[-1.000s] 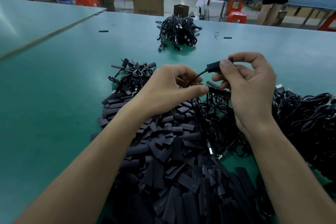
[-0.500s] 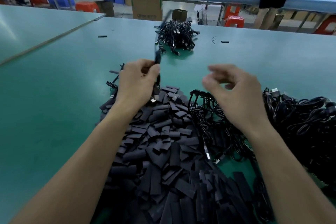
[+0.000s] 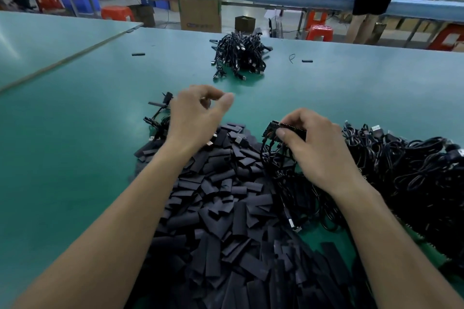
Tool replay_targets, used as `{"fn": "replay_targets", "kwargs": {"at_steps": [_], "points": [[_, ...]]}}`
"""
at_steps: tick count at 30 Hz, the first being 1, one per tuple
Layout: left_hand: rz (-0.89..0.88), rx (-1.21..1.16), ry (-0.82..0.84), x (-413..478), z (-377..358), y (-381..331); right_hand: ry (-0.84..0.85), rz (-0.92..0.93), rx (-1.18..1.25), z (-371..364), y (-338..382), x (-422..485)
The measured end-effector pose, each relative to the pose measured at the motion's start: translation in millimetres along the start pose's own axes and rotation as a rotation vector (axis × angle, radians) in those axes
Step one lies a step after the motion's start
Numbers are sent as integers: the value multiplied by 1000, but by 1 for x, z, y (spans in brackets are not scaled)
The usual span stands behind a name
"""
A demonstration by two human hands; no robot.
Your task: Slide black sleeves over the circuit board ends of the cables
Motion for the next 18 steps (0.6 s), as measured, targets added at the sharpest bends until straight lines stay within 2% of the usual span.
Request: {"fn": "replay_targets", "kwargs": {"at_steps": [2, 4, 11, 18], "points": [[-78, -261, 273, -11, -30, -19, 5, 2, 40, -1, 1, -1], [-149, -306, 429, -20, -51, -34, 8, 21, 68, 0, 3, -2], [-156, -359, 493, -24, -62, -33, 105, 94, 147, -6, 9, 2], [-227, -399, 475, -27, -62, -40, 153, 200, 273, -1, 17, -1]]}}
Point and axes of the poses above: each hand's wrist, its own x-axis towards the middle knuckle, its own z-axis out of the back of the hand, y = z × x, the point moved 9 cm from there along x, towards the middle knuckle, and after that the axes turned 11 degrees about y, right-handed, at the moved point
